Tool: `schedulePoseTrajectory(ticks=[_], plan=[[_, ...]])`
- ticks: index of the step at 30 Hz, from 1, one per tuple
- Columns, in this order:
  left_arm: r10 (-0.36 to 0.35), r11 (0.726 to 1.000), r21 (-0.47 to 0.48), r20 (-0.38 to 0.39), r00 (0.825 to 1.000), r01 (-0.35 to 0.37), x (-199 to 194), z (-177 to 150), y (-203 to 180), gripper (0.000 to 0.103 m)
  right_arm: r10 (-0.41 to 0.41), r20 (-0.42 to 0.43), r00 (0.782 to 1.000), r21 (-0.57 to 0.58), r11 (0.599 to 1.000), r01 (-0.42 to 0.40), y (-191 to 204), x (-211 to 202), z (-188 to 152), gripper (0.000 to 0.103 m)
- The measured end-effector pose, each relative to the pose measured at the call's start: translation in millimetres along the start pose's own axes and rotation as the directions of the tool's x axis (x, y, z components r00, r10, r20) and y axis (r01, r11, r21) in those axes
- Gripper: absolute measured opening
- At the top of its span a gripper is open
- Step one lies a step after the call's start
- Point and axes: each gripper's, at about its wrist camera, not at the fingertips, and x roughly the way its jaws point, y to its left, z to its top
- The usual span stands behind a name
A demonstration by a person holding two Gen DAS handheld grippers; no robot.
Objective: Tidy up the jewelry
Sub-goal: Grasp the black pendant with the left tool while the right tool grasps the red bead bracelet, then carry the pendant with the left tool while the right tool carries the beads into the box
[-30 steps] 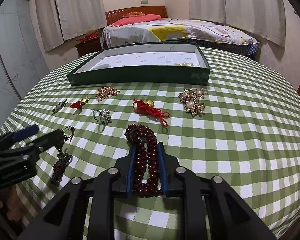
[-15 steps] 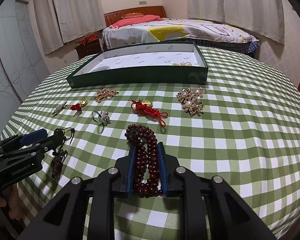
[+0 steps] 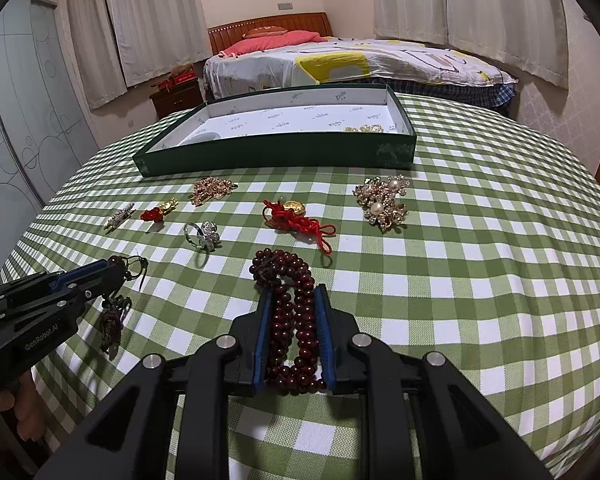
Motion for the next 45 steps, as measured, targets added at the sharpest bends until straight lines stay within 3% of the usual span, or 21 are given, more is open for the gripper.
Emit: schedulePoseTrajectory(ticks=[30, 45], plan=[[-0.007, 0.998, 0.061, 0.156, 0.988, -0.002, -39, 21, -13, 0.016, -0.008, 0.110, 0.994, -0.002, 1.000, 0.008, 3, -24, 12, 0.022], [-0.050, 0.997, 0.066, 0.246, 0.968, 0.035, -51, 69, -20, 0.016, 0.012, 0.207, 0.978, 0.004, 1.000, -0.013, 8, -41, 63, 0.022]])
